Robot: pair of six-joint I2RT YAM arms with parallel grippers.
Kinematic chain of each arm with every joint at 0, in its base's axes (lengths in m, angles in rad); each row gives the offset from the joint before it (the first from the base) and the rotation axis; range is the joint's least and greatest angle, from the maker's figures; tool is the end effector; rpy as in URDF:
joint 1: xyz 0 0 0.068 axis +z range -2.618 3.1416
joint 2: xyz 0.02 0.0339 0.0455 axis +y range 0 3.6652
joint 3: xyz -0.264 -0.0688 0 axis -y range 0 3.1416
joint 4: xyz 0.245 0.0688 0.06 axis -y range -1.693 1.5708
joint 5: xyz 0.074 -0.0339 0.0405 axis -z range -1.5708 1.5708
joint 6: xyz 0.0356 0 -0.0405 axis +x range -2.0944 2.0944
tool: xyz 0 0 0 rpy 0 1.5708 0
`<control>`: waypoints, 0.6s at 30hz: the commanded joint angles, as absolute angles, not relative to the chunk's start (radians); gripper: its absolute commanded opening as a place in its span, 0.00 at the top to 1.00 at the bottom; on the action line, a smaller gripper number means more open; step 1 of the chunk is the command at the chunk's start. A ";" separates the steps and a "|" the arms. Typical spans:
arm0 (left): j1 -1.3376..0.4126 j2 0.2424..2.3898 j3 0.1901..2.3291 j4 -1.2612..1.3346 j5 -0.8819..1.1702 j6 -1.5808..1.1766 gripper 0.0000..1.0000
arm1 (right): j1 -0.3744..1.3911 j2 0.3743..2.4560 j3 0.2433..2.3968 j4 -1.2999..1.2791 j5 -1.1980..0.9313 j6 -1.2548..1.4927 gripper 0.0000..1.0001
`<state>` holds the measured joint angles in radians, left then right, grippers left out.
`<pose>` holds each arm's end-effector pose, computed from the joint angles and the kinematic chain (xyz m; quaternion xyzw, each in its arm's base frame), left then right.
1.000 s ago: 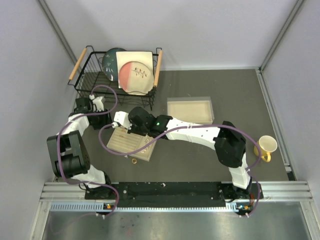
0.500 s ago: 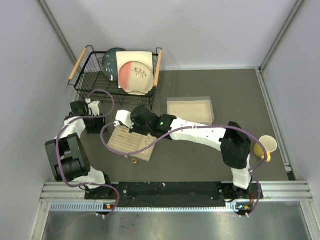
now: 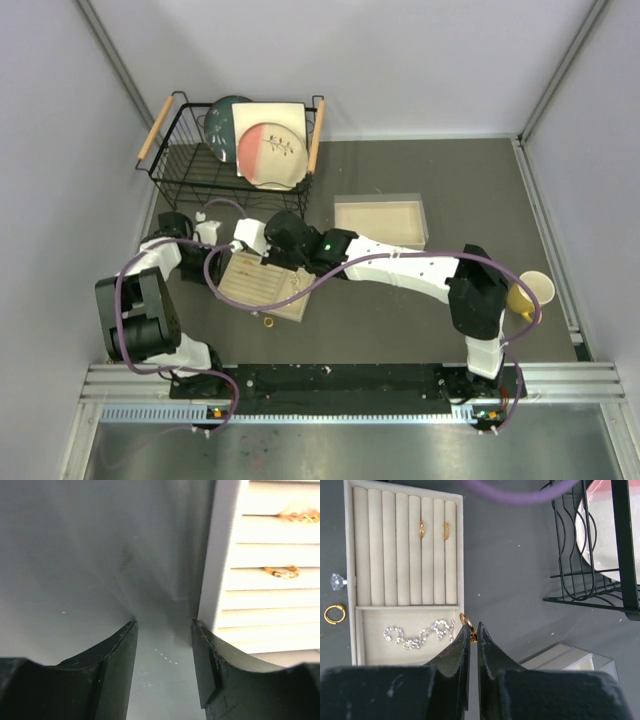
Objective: Organize the mixed jewelry
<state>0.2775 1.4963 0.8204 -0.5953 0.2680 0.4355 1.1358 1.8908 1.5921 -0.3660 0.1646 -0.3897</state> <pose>0.2536 0.0624 0.1668 0.0972 0.9753 -0.0722 0.1847 0.1910 0.3972 0.2820 -0.5931 0.6727 0.0902 0.4332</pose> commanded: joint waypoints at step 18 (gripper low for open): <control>0.061 1.473 0.876 -0.715 0.362 0.482 0.48 | 1.138 1.786 1.528 -0.353 0.180 -0.374 1.00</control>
